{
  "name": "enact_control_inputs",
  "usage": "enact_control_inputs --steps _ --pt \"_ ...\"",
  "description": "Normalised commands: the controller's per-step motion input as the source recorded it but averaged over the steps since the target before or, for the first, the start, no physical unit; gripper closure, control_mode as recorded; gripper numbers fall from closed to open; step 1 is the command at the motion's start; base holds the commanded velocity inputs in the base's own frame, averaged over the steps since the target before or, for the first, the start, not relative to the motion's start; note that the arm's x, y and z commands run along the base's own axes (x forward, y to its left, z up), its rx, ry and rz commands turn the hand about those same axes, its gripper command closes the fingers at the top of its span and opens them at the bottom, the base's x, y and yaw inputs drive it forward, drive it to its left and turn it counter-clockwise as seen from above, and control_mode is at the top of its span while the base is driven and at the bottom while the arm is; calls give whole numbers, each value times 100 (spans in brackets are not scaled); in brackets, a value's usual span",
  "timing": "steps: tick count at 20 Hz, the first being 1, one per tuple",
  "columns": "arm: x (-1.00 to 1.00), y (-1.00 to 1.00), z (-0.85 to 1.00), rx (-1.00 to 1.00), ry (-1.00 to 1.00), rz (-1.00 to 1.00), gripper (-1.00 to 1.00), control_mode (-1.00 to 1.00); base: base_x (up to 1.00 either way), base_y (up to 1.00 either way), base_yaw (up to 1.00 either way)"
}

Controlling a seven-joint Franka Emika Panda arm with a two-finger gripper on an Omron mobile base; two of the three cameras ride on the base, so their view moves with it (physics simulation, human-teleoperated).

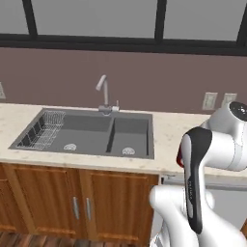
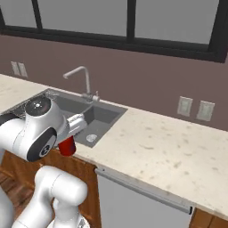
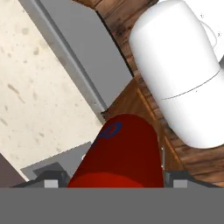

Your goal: Four empty soda cans are scattered around the kitchen. Gather all the cans and cluster them next to the stove for recycling.

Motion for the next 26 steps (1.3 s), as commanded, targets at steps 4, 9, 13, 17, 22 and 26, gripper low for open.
enact_control_inputs --steps 4,9,13,17,22,26 --pt "0 0 0 0 0 0 100 100 16 78 14" --pt "0 0 0 0 0 0 100 100 17 79 13" --pt "0 0 0 0 0 0 100 100 14 79 12" --pt "0 0 0 0 0 0 100 100 14 77 12" --pt "0 0 0 0 0 0 100 100 5 79 15" --pt "0 0 0 0 0 0 100 100 -2 67 30"
